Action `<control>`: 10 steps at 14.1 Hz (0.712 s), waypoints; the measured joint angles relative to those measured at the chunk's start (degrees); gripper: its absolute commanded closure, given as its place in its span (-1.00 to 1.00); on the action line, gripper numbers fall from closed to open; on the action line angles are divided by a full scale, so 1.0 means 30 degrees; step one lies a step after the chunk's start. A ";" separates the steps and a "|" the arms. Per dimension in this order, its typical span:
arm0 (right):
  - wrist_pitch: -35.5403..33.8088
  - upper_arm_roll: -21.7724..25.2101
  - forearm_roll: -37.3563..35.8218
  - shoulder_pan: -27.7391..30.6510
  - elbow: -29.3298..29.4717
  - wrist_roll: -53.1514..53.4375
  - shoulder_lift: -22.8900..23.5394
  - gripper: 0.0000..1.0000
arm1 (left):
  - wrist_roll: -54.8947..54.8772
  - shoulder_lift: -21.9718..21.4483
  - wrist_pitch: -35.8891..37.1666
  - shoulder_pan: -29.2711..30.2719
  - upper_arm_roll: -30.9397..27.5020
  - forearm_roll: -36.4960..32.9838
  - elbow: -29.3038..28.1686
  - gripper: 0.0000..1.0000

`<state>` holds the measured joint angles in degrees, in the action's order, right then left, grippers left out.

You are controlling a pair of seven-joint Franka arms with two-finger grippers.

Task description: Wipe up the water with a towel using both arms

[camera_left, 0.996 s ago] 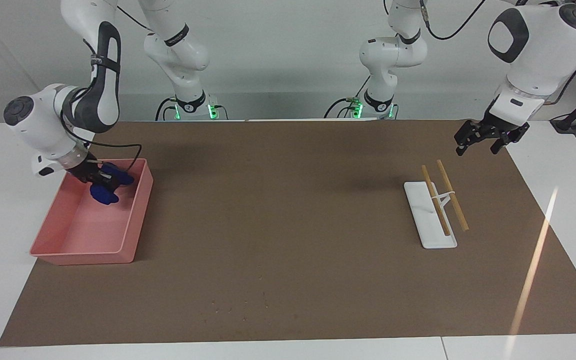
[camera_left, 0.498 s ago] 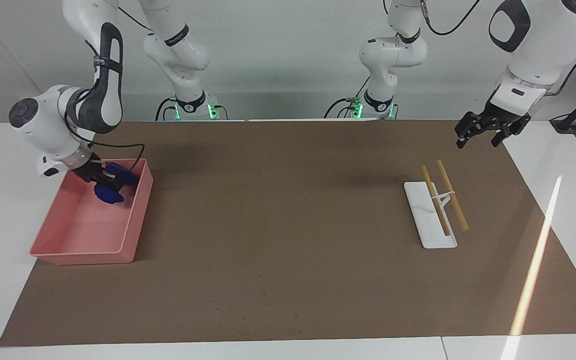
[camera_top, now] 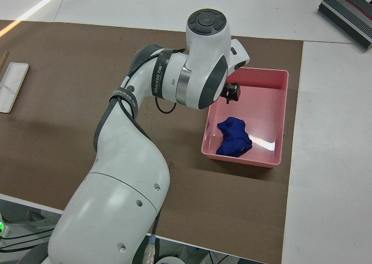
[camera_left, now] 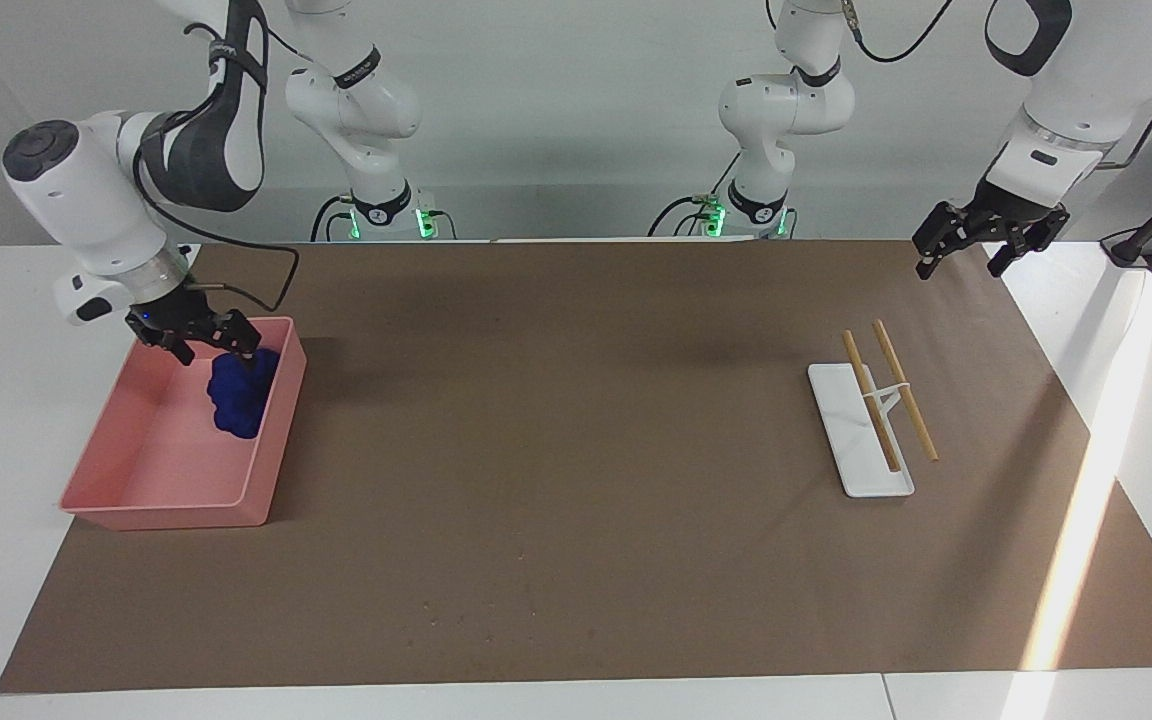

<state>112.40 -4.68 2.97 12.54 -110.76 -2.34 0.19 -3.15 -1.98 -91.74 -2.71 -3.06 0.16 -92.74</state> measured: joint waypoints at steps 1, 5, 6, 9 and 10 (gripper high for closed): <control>-0.0225 -0.0055 0.0000 -0.0642 0.0068 0.0400 -0.0211 -1.00 | 0.0000 0.0001 0.0088 -0.0027 0.0065 0.0000 0.0002 -1.00; -0.1279 -0.0196 -0.0823 -0.3047 0.0640 0.3603 -0.0395 -1.00 | 0.0000 0.0005 0.0109 -0.0054 0.0156 0.0000 0.0005 -1.00; -0.1922 -0.0237 -0.1008 -0.3557 0.1114 0.4559 -0.0387 -1.00 | 0.0000 0.0007 0.0109 -0.0053 0.0156 0.0000 0.0007 -1.00; -0.4006 -0.0274 -0.1122 -0.4509 0.3214 0.6225 -0.0315 -1.00 | 0.0000 0.0011 0.0182 -0.0072 0.0235 0.0010 0.0018 -1.00; -0.4851 -0.0264 -0.1123 -0.4528 0.4109 0.6370 -0.0229 -1.00 | 0.0000 0.0011 0.0354 -0.0100 0.0249 0.0012 0.0022 -1.00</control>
<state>97.85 -5.47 -0.40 -1.04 -98.43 16.77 -0.50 -3.15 -1.94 -90.68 -3.02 -2.32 0.20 -92.67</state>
